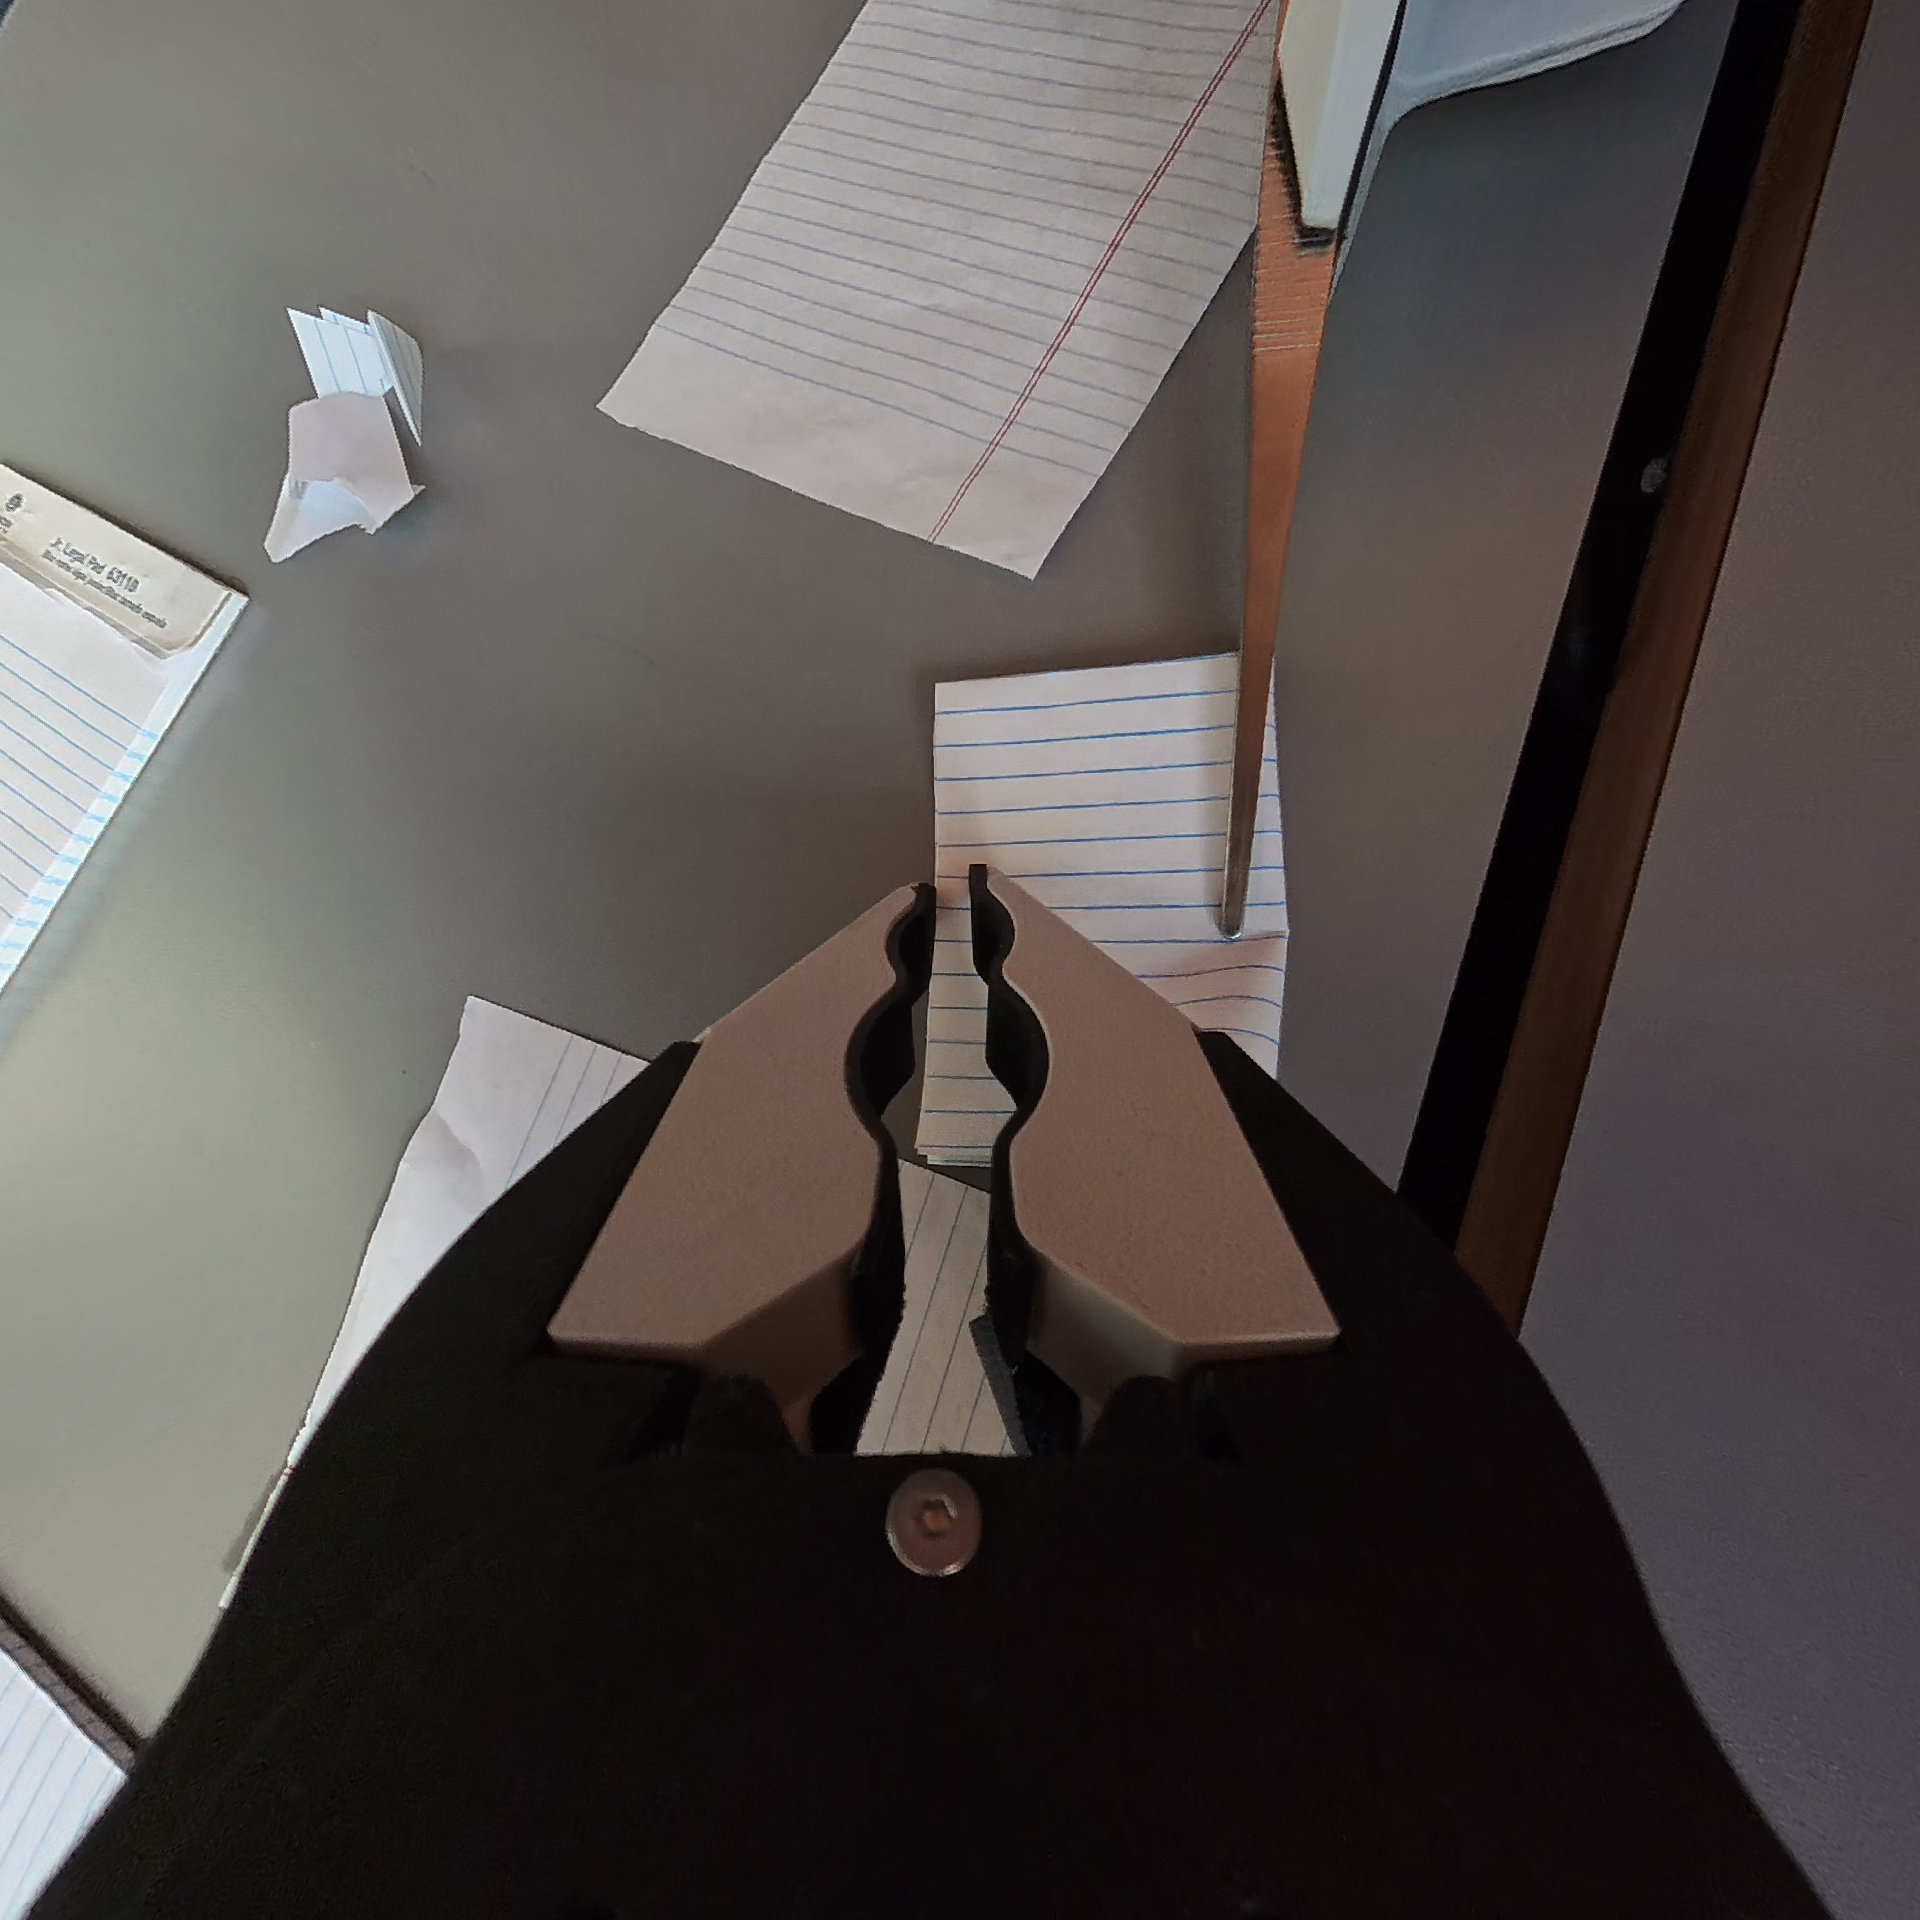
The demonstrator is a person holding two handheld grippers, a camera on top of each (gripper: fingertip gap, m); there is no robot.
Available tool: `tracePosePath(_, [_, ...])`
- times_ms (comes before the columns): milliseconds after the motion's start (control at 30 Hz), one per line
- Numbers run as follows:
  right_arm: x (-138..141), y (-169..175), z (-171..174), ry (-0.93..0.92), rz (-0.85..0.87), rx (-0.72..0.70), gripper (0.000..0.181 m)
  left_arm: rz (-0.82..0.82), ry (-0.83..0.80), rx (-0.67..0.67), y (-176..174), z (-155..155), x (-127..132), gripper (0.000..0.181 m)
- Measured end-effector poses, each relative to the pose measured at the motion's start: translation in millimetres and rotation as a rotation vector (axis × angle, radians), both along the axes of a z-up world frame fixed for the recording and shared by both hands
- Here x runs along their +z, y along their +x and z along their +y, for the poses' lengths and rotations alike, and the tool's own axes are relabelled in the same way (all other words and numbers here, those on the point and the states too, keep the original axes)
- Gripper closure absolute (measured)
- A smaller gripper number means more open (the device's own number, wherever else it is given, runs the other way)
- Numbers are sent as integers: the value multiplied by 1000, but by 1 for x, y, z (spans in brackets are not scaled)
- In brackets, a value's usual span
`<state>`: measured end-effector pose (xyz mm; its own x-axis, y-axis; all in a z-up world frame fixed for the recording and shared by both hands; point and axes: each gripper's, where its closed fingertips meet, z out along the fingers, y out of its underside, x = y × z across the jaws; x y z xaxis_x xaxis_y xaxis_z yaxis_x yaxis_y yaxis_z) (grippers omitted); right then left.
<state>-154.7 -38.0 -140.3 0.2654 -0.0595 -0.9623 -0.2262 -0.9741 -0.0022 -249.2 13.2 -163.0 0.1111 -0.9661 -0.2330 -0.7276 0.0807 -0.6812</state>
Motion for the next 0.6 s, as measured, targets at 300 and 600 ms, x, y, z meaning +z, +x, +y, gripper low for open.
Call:
tracePosePath(300, [-6,3,-3,-15,9,-35,168,-3,29,-11,0,0,0,176])
tracePosePath(600, [-6,19,-5,-23,1,-62,169,-3,36,-16,0,0,0,176])
